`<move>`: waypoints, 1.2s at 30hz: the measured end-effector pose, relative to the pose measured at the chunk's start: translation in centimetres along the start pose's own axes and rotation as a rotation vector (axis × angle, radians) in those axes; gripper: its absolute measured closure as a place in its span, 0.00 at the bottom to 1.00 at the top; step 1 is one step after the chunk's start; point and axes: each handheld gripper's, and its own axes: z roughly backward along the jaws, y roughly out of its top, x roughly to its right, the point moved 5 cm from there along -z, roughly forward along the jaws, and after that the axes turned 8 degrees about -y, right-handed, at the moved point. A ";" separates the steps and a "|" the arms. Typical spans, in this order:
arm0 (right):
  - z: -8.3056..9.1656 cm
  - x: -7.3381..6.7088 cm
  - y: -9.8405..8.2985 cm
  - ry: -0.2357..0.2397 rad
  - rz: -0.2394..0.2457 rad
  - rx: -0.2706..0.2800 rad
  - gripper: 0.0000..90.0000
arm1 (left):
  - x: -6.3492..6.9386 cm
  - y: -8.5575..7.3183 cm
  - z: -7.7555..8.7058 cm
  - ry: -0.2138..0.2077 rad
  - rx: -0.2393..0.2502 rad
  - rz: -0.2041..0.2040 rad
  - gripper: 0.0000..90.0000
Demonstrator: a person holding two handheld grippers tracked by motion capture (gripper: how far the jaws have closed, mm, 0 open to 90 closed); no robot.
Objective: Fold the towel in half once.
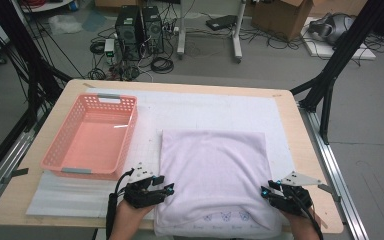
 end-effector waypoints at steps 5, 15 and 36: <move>0.3 0.0 -0.1 0.007 0.023 0.010 0.97 | 0.3 -0.2 0.0 0.066 -0.009 -0.050 0.94; 3.9 0.2 -0.6 0.073 -0.006 0.047 0.98 | 1.8 0.0 3.7 -0.057 0.066 -0.006 0.97; 1.1 2.5 1.9 0.046 -0.044 0.122 0.80 | -2.5 3.5 -0.1 -0.025 0.161 -0.003 0.58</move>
